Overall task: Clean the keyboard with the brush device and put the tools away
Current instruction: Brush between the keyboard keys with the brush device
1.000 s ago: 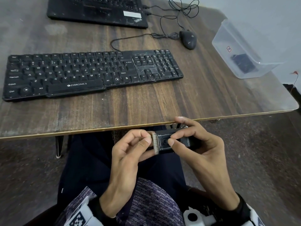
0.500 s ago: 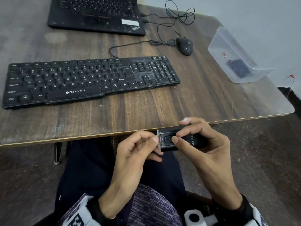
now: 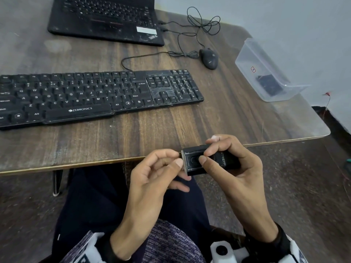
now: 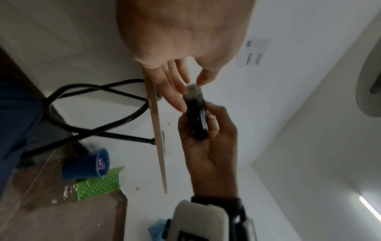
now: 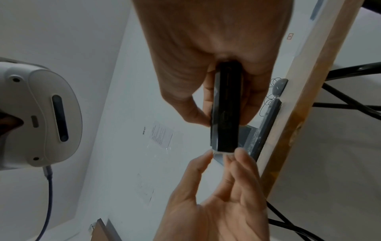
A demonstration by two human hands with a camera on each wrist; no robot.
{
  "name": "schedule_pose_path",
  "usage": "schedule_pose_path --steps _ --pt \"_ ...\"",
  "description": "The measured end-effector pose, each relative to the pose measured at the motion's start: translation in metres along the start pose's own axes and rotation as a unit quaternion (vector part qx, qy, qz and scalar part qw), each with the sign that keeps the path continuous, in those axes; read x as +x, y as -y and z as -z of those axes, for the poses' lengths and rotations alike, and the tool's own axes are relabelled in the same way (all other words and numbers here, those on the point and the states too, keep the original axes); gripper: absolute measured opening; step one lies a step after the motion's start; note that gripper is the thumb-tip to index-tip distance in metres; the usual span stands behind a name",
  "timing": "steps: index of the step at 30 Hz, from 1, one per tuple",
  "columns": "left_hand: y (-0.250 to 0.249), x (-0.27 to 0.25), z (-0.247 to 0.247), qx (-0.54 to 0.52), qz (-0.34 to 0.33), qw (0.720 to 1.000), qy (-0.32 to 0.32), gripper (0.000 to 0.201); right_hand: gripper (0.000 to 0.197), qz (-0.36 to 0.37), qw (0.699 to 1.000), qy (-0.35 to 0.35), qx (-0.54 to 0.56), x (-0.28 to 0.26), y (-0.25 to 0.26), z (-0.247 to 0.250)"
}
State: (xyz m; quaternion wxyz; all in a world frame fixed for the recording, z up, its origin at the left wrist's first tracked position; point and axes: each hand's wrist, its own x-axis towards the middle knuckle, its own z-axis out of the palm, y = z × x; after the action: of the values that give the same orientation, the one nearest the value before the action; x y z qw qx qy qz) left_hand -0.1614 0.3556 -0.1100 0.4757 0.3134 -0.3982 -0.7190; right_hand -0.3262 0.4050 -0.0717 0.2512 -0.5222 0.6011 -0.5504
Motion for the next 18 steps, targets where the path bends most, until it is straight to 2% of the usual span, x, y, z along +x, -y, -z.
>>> schedule_pose_path --steps 2,5,10,18 --pt "-0.001 0.0 0.002 -0.027 0.042 0.999 0.001 0.027 0.012 -0.012 1.0 0.006 0.008 0.0 -0.002 0.0" --pt "-0.002 0.0 0.006 -0.021 0.073 0.997 0.015 0.025 0.013 -0.022 0.999 0.018 0.016 0.0 -0.003 0.0" --pt "-0.004 0.004 0.01 0.004 0.042 0.999 0.024 0.022 0.011 -0.046 0.998 0.031 0.036 0.001 -0.005 0.002" --pt "-0.006 0.009 0.012 -0.014 0.029 0.998 0.052 0.019 0.01 -0.033 0.998 0.037 0.046 0.004 -0.002 0.003"
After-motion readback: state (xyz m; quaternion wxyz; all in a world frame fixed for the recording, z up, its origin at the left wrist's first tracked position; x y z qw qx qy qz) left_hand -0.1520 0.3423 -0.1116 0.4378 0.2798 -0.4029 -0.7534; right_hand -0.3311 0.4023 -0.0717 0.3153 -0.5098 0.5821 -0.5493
